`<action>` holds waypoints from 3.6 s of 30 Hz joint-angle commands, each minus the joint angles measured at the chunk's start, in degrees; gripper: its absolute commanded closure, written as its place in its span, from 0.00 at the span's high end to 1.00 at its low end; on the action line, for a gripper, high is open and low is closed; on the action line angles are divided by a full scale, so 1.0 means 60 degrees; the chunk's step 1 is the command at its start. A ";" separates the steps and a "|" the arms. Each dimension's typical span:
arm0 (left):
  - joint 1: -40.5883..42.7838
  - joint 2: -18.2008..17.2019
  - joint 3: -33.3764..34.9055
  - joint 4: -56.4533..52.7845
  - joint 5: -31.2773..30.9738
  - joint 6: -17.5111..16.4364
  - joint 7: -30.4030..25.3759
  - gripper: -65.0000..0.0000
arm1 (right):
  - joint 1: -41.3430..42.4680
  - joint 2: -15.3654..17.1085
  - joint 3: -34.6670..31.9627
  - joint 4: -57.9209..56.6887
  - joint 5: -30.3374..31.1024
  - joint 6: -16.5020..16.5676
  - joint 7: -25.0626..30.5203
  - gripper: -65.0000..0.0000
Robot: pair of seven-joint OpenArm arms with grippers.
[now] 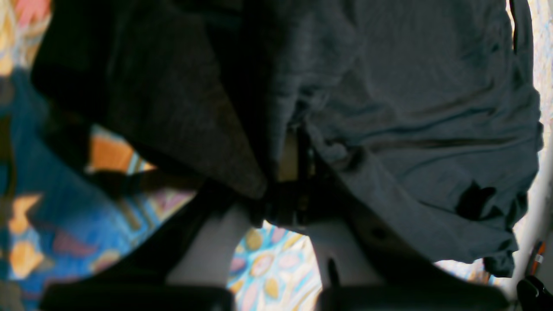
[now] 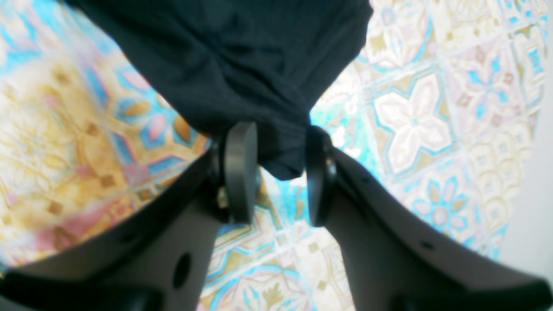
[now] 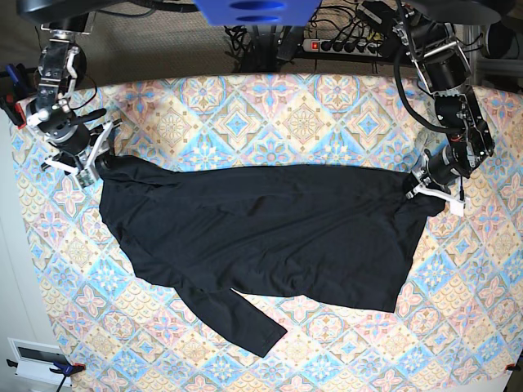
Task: Layout the t-shirt on the table in an organized manner, then fold the t-shirt properly
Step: 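Pull the shirt edge outward with the right gripper, away from the left gripper, then hold the shirt edge with both grippers and stretch it taut apart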
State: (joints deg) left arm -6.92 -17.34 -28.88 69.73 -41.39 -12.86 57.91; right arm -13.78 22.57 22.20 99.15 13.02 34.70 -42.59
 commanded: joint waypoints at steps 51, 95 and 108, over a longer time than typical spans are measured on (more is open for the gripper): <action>-0.0129 -0.0208 -0.0028 0.0136 -0.0113 -0.0017 -0.0121 0.00 | 0.1366 -0.1204 0.2418 -0.2599 0.5779 -0.0091 -0.3239 0.48; -0.0144 -0.0252 -0.0043 0.0136 -0.0172 -0.0061 -0.0121 0.00 | 0.3139 -0.1497 0.2682 -0.5163 0.5823 -0.0574 -0.3005 0.02; 0.0223 -0.1205 -0.0102 0.0180 -0.0260 -0.0809 0.0363 0.00 | 0.1308 -0.1439 0.2682 -0.2965 0.5838 -0.0560 -0.3034 0.00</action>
State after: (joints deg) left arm -4.84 -23.07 -28.91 69.73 -42.78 -17.74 61.04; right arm -6.55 12.58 37.93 80.16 47.51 31.22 -61.87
